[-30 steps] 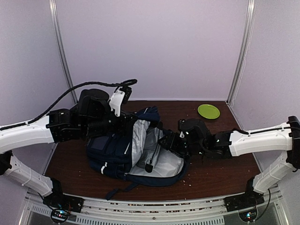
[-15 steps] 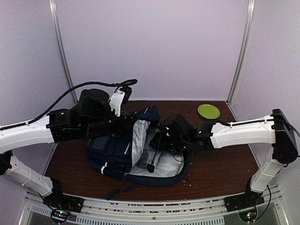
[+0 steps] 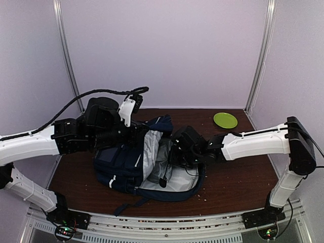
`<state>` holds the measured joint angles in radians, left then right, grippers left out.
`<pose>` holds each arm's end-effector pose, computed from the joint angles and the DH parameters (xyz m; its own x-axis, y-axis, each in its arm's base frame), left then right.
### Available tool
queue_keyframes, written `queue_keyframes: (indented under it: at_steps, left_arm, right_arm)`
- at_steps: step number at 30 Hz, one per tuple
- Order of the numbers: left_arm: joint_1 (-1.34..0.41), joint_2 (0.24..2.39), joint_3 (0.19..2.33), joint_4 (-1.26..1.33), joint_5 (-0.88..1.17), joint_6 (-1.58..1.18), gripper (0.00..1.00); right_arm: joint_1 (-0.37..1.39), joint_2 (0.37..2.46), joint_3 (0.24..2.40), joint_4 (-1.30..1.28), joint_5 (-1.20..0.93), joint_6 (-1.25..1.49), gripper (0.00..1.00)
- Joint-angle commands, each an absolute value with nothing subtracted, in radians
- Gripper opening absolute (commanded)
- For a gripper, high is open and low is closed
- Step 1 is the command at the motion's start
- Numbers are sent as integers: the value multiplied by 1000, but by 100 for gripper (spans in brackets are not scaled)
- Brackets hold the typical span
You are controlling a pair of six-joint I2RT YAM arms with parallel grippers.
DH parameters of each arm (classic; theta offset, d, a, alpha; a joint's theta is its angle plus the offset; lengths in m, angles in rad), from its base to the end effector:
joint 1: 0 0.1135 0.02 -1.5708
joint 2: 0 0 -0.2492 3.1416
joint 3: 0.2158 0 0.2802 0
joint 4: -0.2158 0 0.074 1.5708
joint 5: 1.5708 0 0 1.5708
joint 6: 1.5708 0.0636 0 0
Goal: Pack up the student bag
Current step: Place the stationery in the student bag.
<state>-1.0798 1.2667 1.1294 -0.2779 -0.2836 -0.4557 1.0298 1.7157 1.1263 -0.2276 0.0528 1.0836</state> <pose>0.1799 -0.2988 0.3188 -0.4902 0.0208 -0.8713 0.5681 0.7658 -0.3013 0.2145 0.3506 0.1576 -0.9157 0.1892 -0.3544 -0.0602 0.8075 0.5868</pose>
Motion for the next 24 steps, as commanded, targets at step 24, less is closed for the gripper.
queue_keyframes:
  at_steps: [24]
  left_arm:
    - [-1072,1265,1121,-205,-315,-462,0]
  right_arm:
    - [1071,1614,883,224,-199,1173,10]
